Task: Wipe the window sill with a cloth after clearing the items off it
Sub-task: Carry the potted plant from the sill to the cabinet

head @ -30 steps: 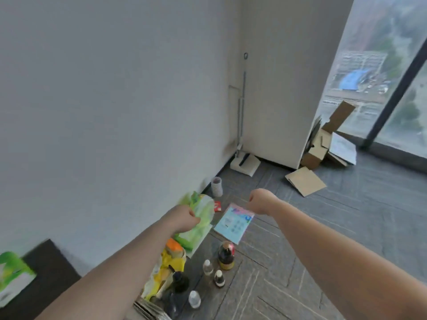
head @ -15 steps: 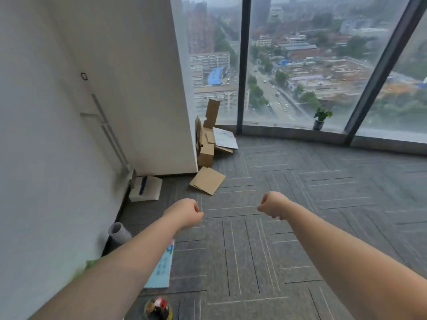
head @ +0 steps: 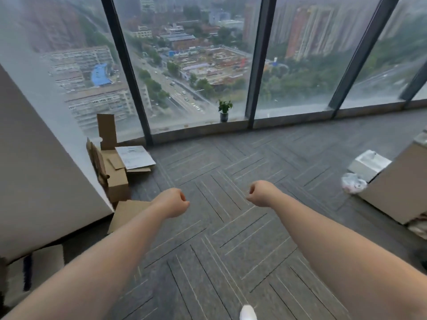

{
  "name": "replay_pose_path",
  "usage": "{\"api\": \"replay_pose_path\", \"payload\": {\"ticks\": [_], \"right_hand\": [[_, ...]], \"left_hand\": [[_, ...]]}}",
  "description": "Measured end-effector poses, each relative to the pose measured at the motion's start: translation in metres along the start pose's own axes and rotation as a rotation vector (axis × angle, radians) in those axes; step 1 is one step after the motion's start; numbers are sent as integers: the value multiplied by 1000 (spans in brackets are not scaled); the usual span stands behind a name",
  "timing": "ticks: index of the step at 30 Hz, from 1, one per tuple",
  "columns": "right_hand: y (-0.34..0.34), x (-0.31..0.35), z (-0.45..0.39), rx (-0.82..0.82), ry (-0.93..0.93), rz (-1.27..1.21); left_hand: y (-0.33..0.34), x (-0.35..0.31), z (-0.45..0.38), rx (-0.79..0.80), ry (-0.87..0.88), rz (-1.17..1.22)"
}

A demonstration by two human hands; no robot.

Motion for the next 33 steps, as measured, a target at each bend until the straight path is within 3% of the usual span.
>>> {"api": "replay_pose_path", "payload": {"ticks": [11, 23, 33], "right_hand": [[-67, -43, -237, 128, 83, -11], [-175, -10, -463, 68, 70, -66], [-255, 5, -636, 12, 212, -99]], "left_hand": [[-37, -69, -218, 66, -26, -16], [-132, -123, -446, 34, -13, -5], [-222, -171, -678, 57, 129, -6]]}}
Point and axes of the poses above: each hand's wrist, its own z-axis away from the middle knuckle, its own y-axis out of the palm, x = y × z, the point moved 8 cm from there along -z, towards the middle knuckle
